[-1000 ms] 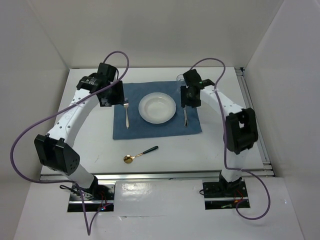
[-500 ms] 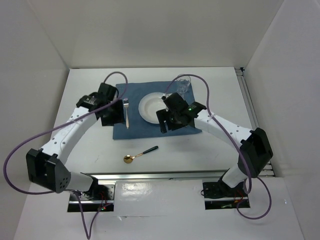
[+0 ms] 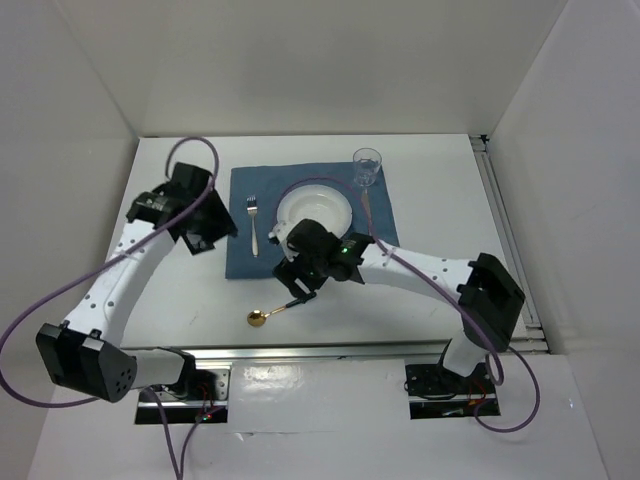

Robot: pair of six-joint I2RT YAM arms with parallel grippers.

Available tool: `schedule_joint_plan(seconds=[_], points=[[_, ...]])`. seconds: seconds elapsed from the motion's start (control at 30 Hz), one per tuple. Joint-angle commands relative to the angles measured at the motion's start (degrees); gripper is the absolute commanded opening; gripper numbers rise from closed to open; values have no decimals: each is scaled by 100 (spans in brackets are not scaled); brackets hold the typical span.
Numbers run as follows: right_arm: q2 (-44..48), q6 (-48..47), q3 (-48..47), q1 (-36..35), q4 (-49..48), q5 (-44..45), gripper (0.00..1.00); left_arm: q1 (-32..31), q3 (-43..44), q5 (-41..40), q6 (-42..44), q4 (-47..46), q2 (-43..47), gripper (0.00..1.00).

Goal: Set the dinner table for one person

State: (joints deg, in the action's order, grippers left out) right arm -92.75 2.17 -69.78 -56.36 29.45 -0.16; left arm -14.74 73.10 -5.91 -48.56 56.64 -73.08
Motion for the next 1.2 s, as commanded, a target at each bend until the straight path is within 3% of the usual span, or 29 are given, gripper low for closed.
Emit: schedule_joint_plan(seconds=[0.0,0.2,0.43,0.67,0.97,1.17], points=[[-260,-920,26,-208,-790,289,83,593,835,-323,486,462,-224,72],[-542,-1429,87,-288,-1056,17,70,1369,979,151,1005,435,-146,73],[-806,-1483,289,-341,-1064,-414,71,2177,653,476,1497,225,-13,73],[-1166,-1483,403,-341,-1012,-608,72,2309,591,662,1498,111,-5,73],[-1342,-1316,799,-341,-1855,-274,71,2309,433,538,1551,49,110,73],[-1579,-1316,860,-341,-1707,-467,53,2309,372,538,1551,-4,110,73]])
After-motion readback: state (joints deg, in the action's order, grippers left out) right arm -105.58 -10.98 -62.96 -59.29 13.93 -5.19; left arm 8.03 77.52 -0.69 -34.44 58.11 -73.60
